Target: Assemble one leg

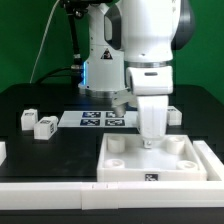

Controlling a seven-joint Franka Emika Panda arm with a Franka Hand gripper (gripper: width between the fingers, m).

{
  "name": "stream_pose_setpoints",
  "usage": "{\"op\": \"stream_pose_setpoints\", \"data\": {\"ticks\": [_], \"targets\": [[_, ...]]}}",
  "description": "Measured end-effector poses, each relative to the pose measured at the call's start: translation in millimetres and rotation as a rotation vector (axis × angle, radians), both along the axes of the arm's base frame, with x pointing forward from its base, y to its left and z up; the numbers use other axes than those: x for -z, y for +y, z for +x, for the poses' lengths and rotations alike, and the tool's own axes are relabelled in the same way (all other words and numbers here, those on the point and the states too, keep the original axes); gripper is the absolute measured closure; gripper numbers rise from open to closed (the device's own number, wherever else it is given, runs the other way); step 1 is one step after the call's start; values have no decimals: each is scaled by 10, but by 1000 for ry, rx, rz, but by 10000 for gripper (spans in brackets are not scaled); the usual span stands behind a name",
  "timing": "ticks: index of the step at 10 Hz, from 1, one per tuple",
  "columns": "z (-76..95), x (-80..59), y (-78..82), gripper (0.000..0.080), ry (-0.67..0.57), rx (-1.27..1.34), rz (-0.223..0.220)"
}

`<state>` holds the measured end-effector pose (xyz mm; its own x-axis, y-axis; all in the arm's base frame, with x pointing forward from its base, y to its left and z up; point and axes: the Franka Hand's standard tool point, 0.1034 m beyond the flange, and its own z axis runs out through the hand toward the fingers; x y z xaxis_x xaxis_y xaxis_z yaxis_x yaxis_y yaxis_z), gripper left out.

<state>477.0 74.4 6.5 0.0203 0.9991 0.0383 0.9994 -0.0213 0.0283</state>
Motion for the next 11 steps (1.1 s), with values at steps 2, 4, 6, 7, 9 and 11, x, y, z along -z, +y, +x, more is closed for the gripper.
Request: {"op": "stream_pose_setpoints", "data": {"ticks": [2,4,6,7,9,11], "targets": [[3,0,-7,742,0,1,0],[3,0,-8,742,0,1,0],[3,0,-8,742,0,1,0],[8,0,-4,742,5,0,-2],[81,-7,-8,742,32,2,-14],[152,-3,-21,742,57,-2,-23]]}}
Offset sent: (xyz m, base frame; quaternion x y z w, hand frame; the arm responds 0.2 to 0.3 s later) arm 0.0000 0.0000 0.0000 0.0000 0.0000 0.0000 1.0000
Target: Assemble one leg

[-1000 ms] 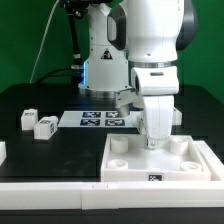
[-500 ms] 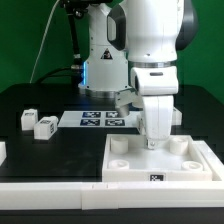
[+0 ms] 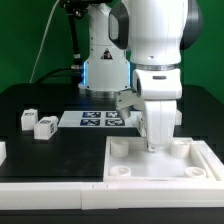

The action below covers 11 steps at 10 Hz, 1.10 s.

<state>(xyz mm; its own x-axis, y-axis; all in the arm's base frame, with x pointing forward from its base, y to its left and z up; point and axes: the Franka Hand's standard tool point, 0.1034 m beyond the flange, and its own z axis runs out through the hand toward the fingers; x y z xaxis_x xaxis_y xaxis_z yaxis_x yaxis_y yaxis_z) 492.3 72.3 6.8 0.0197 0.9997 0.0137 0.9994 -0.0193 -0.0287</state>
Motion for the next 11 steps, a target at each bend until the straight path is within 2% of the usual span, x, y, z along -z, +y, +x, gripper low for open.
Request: {"op": "stream_pose_setpoints", "data": {"ticks": [5,6,7,8,9,10,11], "targets": [[0,3,-10,741,1,-1,0],[0,3,-11,533,1,-1,0],[0,3,-12,533,1,0,0],[0,3,-14,331,2,1,0],[0,4,-16,214,2,1,0],[0,4,-17,214,2,1,0],[0,4,-19,163,2,2,0]]}}
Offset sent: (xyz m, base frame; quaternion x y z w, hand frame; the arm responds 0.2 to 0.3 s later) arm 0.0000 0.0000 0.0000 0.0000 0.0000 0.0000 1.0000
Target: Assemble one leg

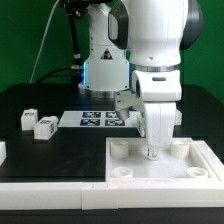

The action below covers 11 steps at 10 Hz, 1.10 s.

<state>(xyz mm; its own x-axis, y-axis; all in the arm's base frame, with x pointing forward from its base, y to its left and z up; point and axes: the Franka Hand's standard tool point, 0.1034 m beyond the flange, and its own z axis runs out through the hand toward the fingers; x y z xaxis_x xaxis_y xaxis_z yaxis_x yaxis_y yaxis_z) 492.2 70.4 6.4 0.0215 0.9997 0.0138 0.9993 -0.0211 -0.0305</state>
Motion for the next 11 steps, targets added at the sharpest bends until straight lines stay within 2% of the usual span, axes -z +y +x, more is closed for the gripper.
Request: {"op": "stream_pose_setpoints", "data": {"ticks": [2,3,6,7,9,11], "targets": [[1,-5,0,154,-1,6,0],[-14,-69,15,154,-7,52,-3],[-184,-416,78,151,-38,153,-14],[-249,-486,97,151,-42,191,-17],[-257,-433,88,151,-32,259,-16],[-258,-434,95,151,-29,451,-17]]}}
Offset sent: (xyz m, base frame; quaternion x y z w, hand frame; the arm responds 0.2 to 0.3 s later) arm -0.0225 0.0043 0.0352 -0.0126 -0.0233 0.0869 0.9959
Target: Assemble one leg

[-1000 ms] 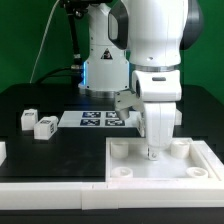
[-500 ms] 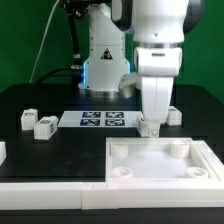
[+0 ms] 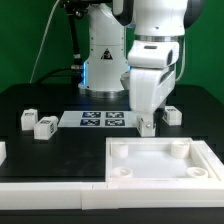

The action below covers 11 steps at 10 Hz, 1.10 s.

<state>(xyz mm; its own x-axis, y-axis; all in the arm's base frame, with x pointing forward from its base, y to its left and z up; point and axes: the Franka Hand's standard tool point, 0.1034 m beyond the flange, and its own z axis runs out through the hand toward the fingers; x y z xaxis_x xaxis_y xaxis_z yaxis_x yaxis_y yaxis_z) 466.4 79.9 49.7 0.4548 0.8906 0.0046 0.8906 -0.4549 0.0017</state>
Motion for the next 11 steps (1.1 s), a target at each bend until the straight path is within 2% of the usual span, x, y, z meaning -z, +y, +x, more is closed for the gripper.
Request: {"op": "stream_pose_setpoints", "data": {"ticks": [1,3,6,9,10,11], "targets": [[-7,2,4,151,1,61,1],[-269,40,122,151,32,426,-3],[-503,51,447,151,87,888,-5],[-502,57,446,151,92,912,-2],[-526,58,441,151,121,911,-26],[-507,56,446,151,115,911,-20]]}}
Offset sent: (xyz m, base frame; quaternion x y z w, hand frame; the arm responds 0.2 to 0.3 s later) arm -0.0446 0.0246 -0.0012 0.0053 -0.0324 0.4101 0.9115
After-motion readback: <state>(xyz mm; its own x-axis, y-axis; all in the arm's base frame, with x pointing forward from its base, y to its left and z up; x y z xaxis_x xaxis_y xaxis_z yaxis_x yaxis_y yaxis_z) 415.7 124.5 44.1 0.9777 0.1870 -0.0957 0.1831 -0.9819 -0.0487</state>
